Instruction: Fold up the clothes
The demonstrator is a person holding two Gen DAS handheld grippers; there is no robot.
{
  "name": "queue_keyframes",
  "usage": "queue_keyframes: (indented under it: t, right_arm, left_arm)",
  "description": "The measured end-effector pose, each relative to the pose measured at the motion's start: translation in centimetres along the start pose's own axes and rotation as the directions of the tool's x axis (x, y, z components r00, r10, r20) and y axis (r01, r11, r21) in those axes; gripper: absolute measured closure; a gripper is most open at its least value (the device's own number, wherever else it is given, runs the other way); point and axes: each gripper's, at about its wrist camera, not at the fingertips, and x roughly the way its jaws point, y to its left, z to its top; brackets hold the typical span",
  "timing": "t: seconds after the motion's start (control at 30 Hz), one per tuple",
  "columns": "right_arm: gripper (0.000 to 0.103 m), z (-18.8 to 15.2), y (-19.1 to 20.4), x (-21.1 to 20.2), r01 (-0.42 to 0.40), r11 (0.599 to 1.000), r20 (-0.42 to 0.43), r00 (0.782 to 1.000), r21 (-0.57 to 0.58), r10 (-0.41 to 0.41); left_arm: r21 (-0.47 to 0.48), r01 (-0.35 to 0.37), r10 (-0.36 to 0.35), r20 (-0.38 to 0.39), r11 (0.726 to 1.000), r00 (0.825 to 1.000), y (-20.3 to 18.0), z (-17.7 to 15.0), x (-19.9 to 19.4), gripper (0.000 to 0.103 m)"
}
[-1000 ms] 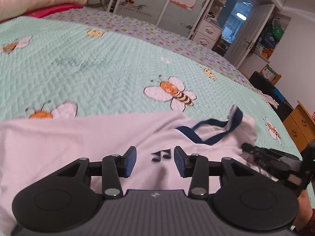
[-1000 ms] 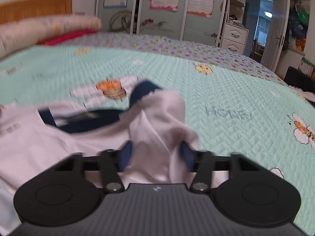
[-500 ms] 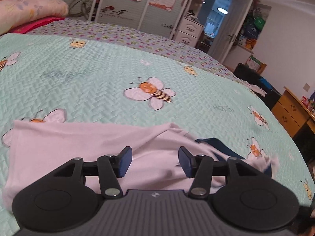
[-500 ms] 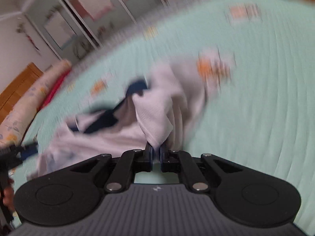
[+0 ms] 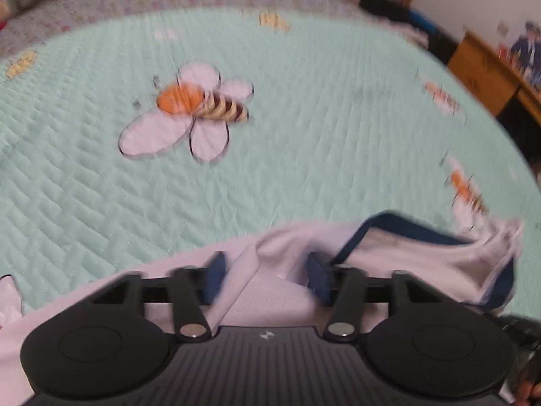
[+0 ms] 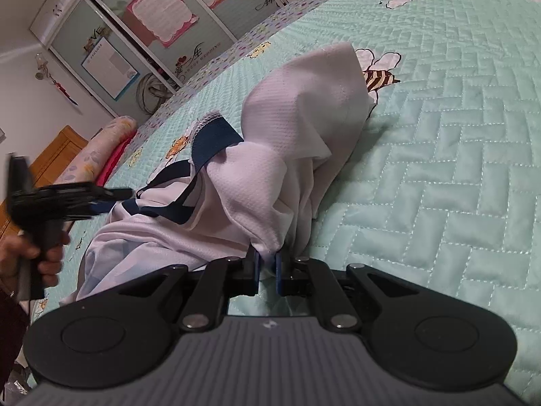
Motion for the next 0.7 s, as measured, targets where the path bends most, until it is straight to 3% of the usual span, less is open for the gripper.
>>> queue_keyframes:
  t: [0.03,0.13,0.23,0.3,0.37,0.43,0.57,0.63,0.7]
  right_arm:
    - [0.096,0.0,0.1,0.0,0.003,1.000,-0.004,1.000,0.006,-0.003]
    - [0.096,0.4,0.8,-0.3,0.021,1.000,-0.016,1.000,-0.005,-0.021]
    - [0.095,0.5,1.2,-0.8,0.041,0.999,-0.012,0.999,-0.016,-0.042]
    - [0.094,0.5,1.3,-1.2,0.052,0.998,-0.005,0.999,-0.021,-0.052]
    - [0.094,0.4,1.2,-1.9,0.061,0.998,0.003,0.998,-0.028,-0.061]
    - [0.094,0.2,1.1,-2.5,0.070,0.997,0.003,0.998,-0.032,-0.070]
    - [0.094,-0.4,1.6,-3.3,0.085,0.994,-0.012,0.996,-0.064,-0.086]
    - [0.094,-0.6,1.8,-3.7,0.091,0.993,-0.029,0.995,-0.079,-0.094]
    - [0.090,-0.4,1.7,-4.3,0.091,0.993,-0.034,0.995,-0.069,-0.094]
  left_arm:
    - [0.016,-0.040,0.040,0.003,0.999,0.999,-0.1,-0.3,0.3,0.098]
    - [0.029,-0.081,0.076,0.143,0.996,0.987,-1.6,-2.0,-3.8,0.099]
    - [0.073,-0.108,0.081,0.305,0.991,0.949,-4.2,-5.5,-10.6,0.099]
    - [0.128,-0.137,0.083,0.359,0.982,0.930,-6.4,-9.0,-14.5,0.099]
    - [0.151,-0.167,0.106,0.345,0.974,0.932,-8.0,-12.9,-16.1,0.099]
    - [0.117,-0.166,0.128,0.279,0.979,0.952,-8.2,-16.3,-15.5,0.098]
    - [-0.041,-0.181,0.185,0.156,0.983,0.970,-6.9,-20.2,-13.3,0.096]
    - [-0.094,-0.145,0.158,0.152,0.985,0.976,-6.7,-20.8,-13.7,0.096]
    - [-0.089,-0.122,0.138,0.201,0.989,0.970,-7.2,-20.7,-15.0,0.087]
